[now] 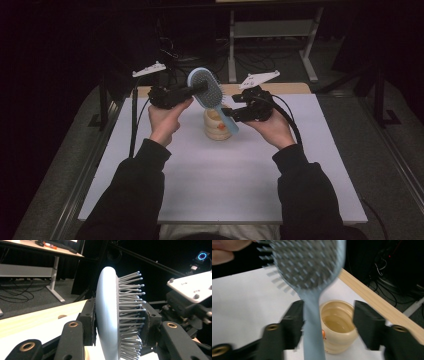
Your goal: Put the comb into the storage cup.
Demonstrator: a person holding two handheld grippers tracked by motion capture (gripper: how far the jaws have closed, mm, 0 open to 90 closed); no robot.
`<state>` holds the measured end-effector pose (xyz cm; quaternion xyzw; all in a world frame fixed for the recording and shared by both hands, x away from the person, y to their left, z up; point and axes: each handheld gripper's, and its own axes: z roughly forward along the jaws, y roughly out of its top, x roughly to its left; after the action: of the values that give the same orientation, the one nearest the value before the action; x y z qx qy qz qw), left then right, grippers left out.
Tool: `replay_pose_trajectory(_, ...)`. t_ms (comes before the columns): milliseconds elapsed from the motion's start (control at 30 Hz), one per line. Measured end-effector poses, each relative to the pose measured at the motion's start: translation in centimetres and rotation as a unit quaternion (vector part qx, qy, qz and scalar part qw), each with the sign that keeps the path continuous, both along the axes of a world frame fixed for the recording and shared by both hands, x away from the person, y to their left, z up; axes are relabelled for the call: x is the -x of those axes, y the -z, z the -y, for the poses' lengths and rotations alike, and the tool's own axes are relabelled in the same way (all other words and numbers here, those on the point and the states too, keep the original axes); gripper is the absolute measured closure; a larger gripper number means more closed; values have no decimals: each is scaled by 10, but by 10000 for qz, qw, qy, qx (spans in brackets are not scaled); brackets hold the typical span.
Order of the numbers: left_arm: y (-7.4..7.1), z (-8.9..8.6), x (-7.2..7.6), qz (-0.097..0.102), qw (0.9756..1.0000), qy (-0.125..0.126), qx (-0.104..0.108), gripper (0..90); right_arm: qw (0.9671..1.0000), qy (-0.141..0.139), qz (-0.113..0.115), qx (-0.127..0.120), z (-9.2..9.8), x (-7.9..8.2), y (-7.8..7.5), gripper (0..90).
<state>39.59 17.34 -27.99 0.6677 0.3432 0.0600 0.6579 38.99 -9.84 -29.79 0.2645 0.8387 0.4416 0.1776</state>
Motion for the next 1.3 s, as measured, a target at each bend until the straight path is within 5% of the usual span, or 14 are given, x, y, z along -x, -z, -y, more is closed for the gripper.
replay_pose_trajectory(267,-6,0,-4,84,9998,-29,-181,554,9988,289,-309,-257,15,-6,7,148)
replay_pose_trajectory(467,-12,3,-4,145,9994,-65,-303,554,9985,372,-283,-290,25,-5,5,0)
replay_pose_trajectory(1133,-50,27,-6,565,9956,68,-744,553,9953,607,-279,-704,85,7,24,0)
replay_pose_trajectory(1300,-54,31,-12,519,9963,77,-679,552,9944,704,-318,-725,94,11,29,0)
